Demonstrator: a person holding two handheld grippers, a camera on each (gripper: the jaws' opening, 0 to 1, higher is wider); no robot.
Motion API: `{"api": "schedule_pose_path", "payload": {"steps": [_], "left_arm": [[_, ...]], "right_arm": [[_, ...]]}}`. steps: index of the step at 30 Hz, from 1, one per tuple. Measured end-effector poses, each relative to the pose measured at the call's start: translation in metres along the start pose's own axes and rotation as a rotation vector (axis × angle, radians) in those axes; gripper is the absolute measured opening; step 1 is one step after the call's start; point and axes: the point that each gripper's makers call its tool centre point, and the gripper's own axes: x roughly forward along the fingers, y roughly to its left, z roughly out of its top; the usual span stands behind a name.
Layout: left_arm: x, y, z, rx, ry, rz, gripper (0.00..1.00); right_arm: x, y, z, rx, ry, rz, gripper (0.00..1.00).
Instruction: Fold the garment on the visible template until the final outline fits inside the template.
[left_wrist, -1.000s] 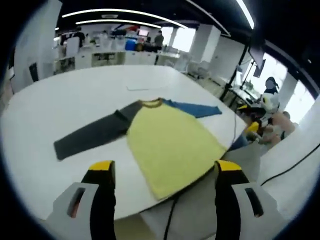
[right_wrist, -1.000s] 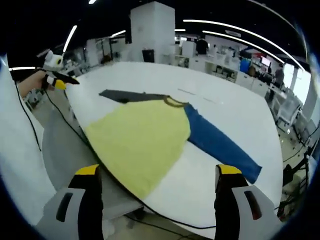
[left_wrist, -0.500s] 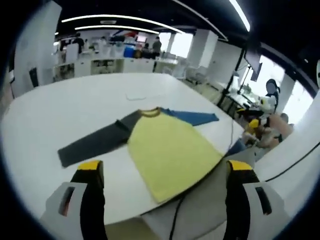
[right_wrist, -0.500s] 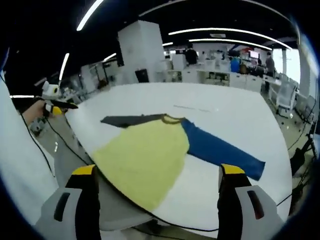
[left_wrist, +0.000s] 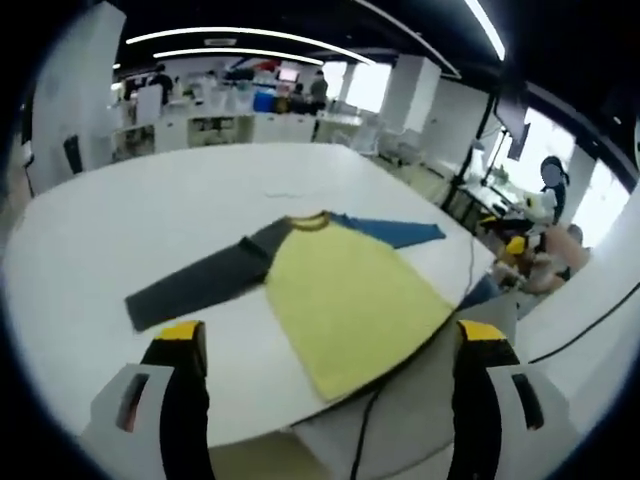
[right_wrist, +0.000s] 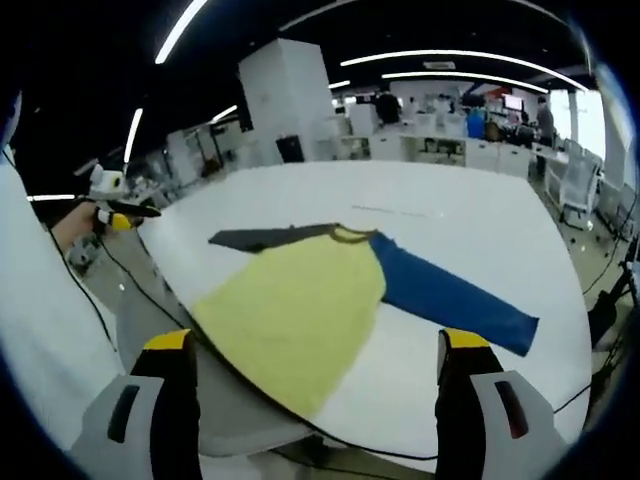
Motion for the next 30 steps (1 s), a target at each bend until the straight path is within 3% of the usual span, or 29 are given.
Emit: {"api": "schedule_pose_path", "payload": {"steps": [6,17,26,30], "left_arm": [[0.002,-0.001,0.006,-0.016,-0.014,-0.006,0.98],[0.017,-0.004,0.003,-0.027,0.013,-0.017,0.99],[0.033,-0.014,0.014,-0.017,0.015,-0.035,0.98],[0.037,-0.017,0.017,-0.022,0.009,-0.030,0.98]], "right_arm": [[0.003,-0.001,-0.004,0.004,0.023,0.005,0.99],[0.007,-0.012,-0.010,0.021,0.042,0.007,0.98],[0.009,-0.044,-0.018,0.077,0.038,-0.042,0.95],[0.011,-0.068,-0.025,0.108,0.030,-0.086,0.93]]}}
